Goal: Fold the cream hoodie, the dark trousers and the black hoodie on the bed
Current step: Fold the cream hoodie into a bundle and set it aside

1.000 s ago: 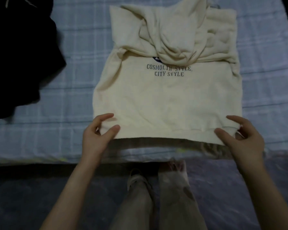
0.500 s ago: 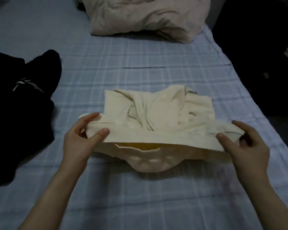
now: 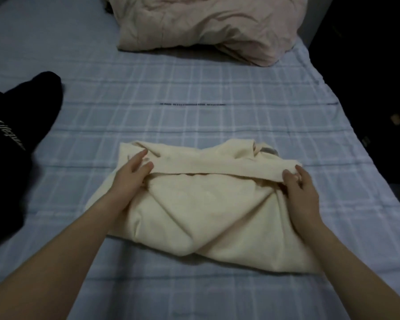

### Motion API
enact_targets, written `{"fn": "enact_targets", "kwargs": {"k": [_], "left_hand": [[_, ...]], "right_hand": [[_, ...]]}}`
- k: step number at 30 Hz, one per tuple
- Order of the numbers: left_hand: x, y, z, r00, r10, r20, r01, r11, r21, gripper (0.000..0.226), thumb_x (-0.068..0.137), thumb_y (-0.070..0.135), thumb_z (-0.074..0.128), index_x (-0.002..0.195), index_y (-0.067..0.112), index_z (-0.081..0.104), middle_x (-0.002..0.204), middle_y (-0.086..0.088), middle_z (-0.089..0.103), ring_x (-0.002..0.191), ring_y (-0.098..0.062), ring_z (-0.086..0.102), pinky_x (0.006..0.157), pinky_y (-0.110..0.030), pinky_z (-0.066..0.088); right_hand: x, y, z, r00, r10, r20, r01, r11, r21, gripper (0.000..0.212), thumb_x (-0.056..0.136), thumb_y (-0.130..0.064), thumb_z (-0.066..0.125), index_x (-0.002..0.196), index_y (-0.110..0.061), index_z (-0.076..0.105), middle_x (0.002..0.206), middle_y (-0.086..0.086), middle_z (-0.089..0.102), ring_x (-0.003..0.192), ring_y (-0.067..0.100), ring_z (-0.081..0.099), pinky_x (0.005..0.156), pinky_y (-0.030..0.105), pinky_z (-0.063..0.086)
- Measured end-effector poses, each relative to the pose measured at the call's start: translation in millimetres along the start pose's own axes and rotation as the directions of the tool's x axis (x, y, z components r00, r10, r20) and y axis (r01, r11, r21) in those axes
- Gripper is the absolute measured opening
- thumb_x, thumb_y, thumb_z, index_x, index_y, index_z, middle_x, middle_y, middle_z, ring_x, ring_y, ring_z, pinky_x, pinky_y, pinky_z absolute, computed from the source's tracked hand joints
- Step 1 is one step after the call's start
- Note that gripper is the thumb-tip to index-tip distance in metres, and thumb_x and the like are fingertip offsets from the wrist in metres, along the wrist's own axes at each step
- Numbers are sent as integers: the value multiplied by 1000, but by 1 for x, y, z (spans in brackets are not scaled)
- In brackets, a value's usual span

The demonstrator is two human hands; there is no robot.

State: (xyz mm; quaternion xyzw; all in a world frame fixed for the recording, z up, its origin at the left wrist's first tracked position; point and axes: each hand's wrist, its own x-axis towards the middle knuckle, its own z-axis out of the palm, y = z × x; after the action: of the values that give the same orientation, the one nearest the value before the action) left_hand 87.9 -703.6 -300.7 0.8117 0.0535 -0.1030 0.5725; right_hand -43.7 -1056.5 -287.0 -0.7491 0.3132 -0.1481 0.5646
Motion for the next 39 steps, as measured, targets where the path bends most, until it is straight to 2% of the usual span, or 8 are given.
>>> {"fn": "enact_targets", "kwargs": {"k": [8, 12, 14, 16, 19, 23, 29, 39], "left_hand": [[-2, 26, -16, 973, 110, -204, -122, 991, -49, 83, 74, 19, 61, 131, 72, 32, 76, 19, 64, 63, -3, 62, 60, -25, 54], [23, 47, -7, 968, -137, -210, 96, 977, -193, 86, 79, 6, 66, 149, 38, 30, 104, -13, 66, 91, -22, 68, 90, -39, 56], [25, 44, -10, 961, -136, -241, 151, 987, 47, 79, 75, 13, 68, 147, 23, 39, 124, -22, 61, 113, -35, 62, 103, -46, 47], [13, 45, -11, 940, 187, -286, 37, 777, 628, 58, 79, 20, 65, 136, 19, 51, 120, -21, 59, 103, -40, 60, 83, -46, 52], [-1, 54, -6, 749, 656, 96, -420, 358, 834, 44, 83, 28, 47, 125, 20, 56, 101, -13, 52, 77, -35, 55, 57, -37, 44], [3, 43, -4, 630, 459, 627, -768, 249, 589, 26, 93, 30, 54, 109, 20, 73, 110, 2, 67, 106, -28, 58, 90, -45, 43], [16, 33, -21, 668, 488, 561, -734, 313, 602, 14, 80, 23, 80, 91, 20, 72, 89, 6, 64, 92, -27, 53, 82, -43, 36], [93, 74, -4, 675, 711, 196, -545, 303, 782, 15, 82, 25, 72, 86, 11, 67, 89, -8, 66, 96, -35, 52, 77, -39, 26]], "right_hand": [[-7, -25, 0, 923, -337, 187, 344, 939, -6, 68, 88, -28, 59, 143, -56, 31, 149, -23, 40, 134, -5, 44, 102, 13, 38], [4, -30, 21, 836, -340, 430, 514, 761, -397, 59, 95, -23, 58, 149, -35, 36, 160, 1, 29, 144, 4, 22, 115, 11, 13], [8, -27, 27, 853, -278, 442, 505, 657, -560, 55, 99, -23, 54, 151, -26, 38, 161, 10, 27, 148, 25, 22, 122, 39, 17], [7, -26, 31, 807, -409, 425, 589, 515, -623, 46, 99, -19, 51, 145, -15, 48, 154, 19, 38, 139, 43, 32, 116, 54, 25], [6, -31, 39, 647, -610, 457, 745, 376, -551, 36, 92, -14, 55, 126, -7, 63, 125, 16, 60, 113, 41, 51, 101, 50, 41], [9, -35, 48, 544, -483, 686, 838, 276, -471, 28, 94, -13, 60, 121, -9, 68, 110, 8, 68, 104, 33, 55, 97, 38, 37], [6, -43, 50, 612, -466, 639, 788, 285, -546, 13, 90, -16, 70, 101, -11, 70, 93, 6, 63, 92, 33, 54, 87, 43, 39], [63, -72, 62, 868, -490, 85, 386, 557, -736, 14, 91, -22, 64, 96, -12, 72, 99, 12, 63, 100, 36, 50, 86, 44, 37]]}}
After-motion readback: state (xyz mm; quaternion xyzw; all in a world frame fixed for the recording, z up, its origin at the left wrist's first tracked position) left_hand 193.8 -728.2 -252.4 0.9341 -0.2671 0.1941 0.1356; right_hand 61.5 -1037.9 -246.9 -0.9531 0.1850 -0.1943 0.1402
